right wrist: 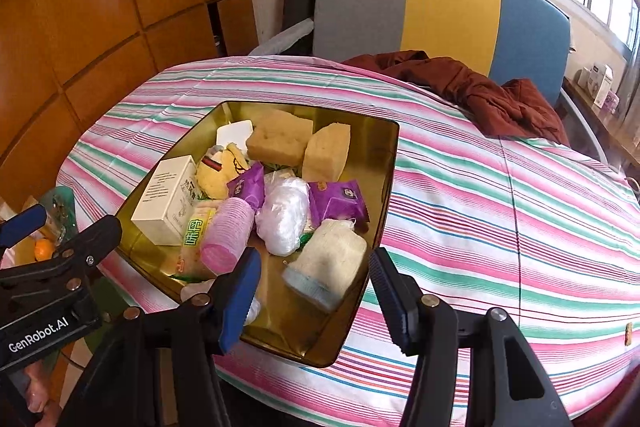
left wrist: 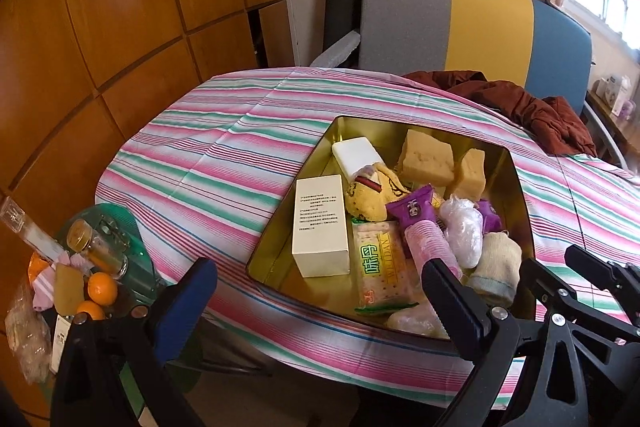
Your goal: Organize objects
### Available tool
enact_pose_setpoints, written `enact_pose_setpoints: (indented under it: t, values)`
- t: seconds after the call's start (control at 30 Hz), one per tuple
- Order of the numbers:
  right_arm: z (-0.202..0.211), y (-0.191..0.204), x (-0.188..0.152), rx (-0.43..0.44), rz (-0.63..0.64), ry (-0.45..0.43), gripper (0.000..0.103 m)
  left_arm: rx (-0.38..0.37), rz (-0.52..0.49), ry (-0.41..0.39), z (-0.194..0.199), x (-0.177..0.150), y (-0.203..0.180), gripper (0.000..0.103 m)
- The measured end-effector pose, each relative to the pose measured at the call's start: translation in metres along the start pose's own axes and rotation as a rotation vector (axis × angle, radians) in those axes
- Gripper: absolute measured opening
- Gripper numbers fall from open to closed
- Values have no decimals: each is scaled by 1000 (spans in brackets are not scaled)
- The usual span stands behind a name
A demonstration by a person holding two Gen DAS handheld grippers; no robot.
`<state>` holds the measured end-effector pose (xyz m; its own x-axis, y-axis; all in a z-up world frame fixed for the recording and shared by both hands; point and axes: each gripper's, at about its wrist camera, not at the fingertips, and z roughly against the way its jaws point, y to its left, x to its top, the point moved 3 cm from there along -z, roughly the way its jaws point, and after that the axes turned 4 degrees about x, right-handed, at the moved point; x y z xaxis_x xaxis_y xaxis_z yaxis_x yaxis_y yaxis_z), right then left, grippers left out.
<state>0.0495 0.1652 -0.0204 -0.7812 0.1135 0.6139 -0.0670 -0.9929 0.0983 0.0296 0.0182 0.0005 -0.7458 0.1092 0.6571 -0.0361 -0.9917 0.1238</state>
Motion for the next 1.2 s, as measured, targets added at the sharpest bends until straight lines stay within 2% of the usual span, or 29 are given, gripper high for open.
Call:
enact_pose_setpoints:
  t: [0.3,0.53,0.87,1.2]
  values:
    - [-2,0,1,4,-16,7,57,-4,16,22,-4,2,4,103]
    - [-3,-4,2,0,-31,5,57,13,-3,10,-3,3,3,103]
    - [0,-2,5,8,-34,-17,57,36,-22,45,-15,-3,2,103]
    - [-1,-1,5,13,-33,-13,57,9,-7,66,-19,-4,2,103]
